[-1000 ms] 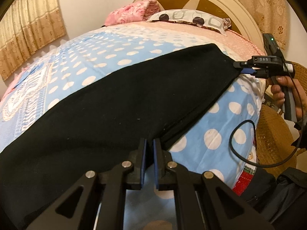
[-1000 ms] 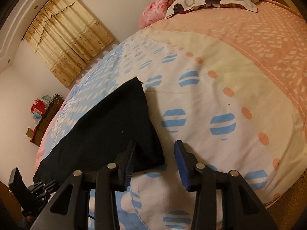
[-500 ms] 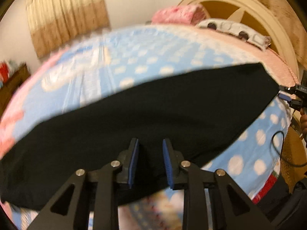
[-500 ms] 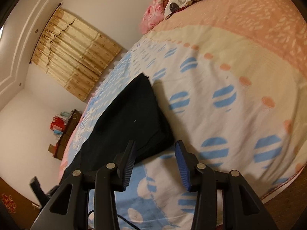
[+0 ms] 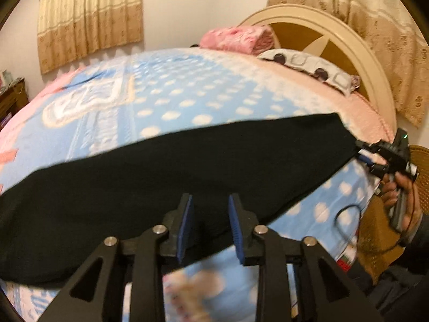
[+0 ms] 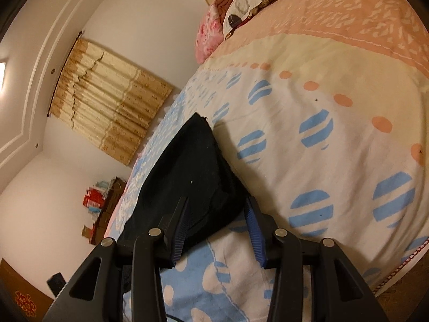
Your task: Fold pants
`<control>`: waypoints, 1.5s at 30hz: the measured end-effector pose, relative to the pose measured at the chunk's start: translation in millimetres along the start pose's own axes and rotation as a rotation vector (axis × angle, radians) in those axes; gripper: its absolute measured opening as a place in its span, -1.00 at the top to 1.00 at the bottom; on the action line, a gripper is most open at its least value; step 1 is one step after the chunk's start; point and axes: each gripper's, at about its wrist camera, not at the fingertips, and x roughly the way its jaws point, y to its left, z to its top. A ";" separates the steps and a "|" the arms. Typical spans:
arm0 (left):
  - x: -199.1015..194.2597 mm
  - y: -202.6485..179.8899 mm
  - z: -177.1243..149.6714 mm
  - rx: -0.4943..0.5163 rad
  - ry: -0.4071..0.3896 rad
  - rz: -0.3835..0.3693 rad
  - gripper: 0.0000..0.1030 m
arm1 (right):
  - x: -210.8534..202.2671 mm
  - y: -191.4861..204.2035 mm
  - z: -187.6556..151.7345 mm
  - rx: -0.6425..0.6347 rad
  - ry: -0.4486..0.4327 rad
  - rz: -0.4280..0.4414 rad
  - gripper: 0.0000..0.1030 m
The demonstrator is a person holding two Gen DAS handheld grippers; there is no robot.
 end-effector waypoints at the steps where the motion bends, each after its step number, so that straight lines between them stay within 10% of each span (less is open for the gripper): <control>1: 7.3 -7.3 4.0 0.006 0.001 -0.020 0.31 | -1.6 -2.1 -0.7 0.013 -0.015 0.005 0.17; 9: 47.6 -21.6 -3.9 0.051 0.063 -0.014 0.31 | -1.2 -11.5 1.1 0.061 -0.046 0.037 0.47; 17: 49.4 -27.8 -0.8 0.041 0.064 -0.020 0.26 | 3.1 -20.3 0.2 0.078 -0.038 0.112 0.34; 20: 51.1 -31.5 -1.0 0.055 0.058 -0.015 0.17 | 5.5 -14.8 1.4 0.035 -0.028 0.073 0.78; 25: 49.7 -28.8 -1.9 0.045 0.058 -0.018 0.17 | -1.2 -6.1 4.2 0.007 -0.045 0.089 0.79; 34: 38.9 -19.4 -3.0 0.006 0.065 -0.025 0.17 | -5.2 110.6 6.8 -0.298 -0.056 0.189 0.79; 45: -6.8 41.7 -14.4 -0.090 0.051 0.055 0.17 | 88.9 275.4 -76.5 -0.695 0.181 0.263 0.79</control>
